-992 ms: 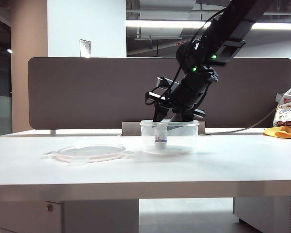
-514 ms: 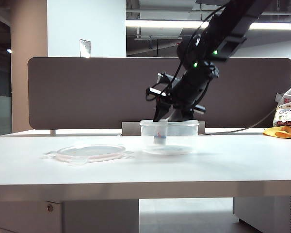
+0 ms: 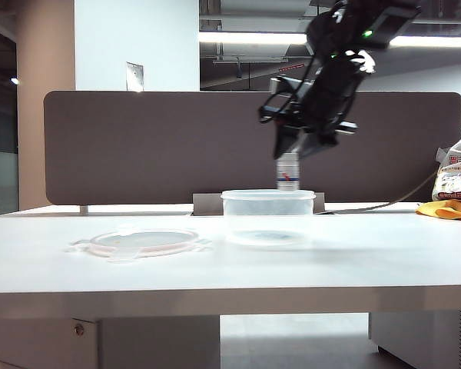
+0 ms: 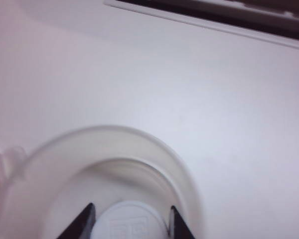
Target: Remove the lid of the round box, pick up the small white medicine bottle inside, and place it on the table.
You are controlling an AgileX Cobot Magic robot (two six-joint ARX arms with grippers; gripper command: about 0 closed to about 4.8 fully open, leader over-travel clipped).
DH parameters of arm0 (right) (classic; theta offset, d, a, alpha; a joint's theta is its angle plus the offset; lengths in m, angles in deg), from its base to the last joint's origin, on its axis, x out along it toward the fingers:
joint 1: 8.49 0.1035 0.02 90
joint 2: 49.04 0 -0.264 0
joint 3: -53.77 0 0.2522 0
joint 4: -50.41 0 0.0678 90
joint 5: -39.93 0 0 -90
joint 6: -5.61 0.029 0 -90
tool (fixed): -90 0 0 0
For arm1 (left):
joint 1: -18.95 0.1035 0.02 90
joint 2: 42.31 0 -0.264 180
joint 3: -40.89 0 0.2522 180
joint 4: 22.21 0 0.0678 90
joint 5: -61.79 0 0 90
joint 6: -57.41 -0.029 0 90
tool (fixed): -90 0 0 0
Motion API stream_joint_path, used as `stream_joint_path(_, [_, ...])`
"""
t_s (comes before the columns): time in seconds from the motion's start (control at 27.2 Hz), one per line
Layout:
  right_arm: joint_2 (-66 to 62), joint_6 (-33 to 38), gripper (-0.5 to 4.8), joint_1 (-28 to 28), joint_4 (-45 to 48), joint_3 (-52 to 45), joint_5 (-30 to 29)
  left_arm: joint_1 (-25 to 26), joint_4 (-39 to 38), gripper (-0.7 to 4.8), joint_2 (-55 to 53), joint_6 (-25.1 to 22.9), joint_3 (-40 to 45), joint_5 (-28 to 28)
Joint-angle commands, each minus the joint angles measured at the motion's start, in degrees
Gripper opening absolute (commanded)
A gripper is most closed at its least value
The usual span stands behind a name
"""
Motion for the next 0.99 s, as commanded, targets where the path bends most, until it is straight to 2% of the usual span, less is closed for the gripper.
stream_joint_path(0.04, [0.96, -0.31, 1.66, -2.67, -3.85, 0.20, 0.57, 0.04, 1.57, -0.01, 0.37, -0.02, -0.33, 0.11])
stream_joint_path(0.26, [1.25, 2.10, 1.66, -6.19, -6.82, 0.20, -0.17, 0.04, 2.23, -0.01, 0.35, -0.04, -0.33, 0.11])
stream_joint_path(0.33, [1.29, 2.56, 1.65, -7.02, -6.64, 0.33, -2.67, 0.04, 2.71, -0.01, 0.35, -0.04, -0.33, 0.09])
stream_joint_path(0.51, [1.33, 2.49, 1.65, -6.99, -7.23, 2.73, -5.95, 0.04, 3.87, -0.01, 0.35, -0.02, -0.33, 0.11])
stream_joint_path(0.77, [1.99, 2.71, 1.65, -7.26, -8.20, 7.30, -6.14, 0.04, 3.26, -0.01, 0.35, -0.04, -0.33, 0.09])
stream_joint_path(0.99, [2.27, 2.69, 1.65, -5.22, -11.19, 9.84, -10.88, 0.07, 4.24, -0.01, 0.35, -0.09, -0.33, -1.97])
